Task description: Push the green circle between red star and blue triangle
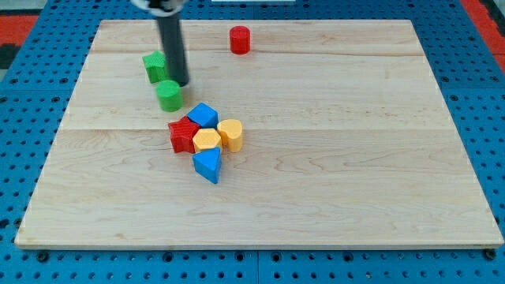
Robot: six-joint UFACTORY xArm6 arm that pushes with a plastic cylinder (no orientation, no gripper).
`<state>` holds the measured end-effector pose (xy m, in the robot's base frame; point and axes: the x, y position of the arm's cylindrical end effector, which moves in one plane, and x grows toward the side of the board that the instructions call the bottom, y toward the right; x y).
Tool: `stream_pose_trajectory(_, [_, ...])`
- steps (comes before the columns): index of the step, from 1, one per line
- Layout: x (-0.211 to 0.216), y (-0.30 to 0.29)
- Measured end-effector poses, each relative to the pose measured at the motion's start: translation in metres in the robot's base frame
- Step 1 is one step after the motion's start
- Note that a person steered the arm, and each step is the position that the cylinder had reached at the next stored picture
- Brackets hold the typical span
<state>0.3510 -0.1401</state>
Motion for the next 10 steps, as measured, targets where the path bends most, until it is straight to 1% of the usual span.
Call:
stream_pose_trajectory(1, [0.03, -0.021])
stream_pose_trajectory(2, [0.068, -0.009])
stream_pose_trajectory(3, [0.077, -0.019])
stream_pose_trajectory(4, [0.083, -0.055])
stream_pose_trajectory(6, [0.128, -0.012])
stream_pose_trajectory(8, [0.142, -0.008])
stream_pose_trajectory(9, [0.158, -0.011])
stream_pose_trajectory(10, [0.159, 0.024])
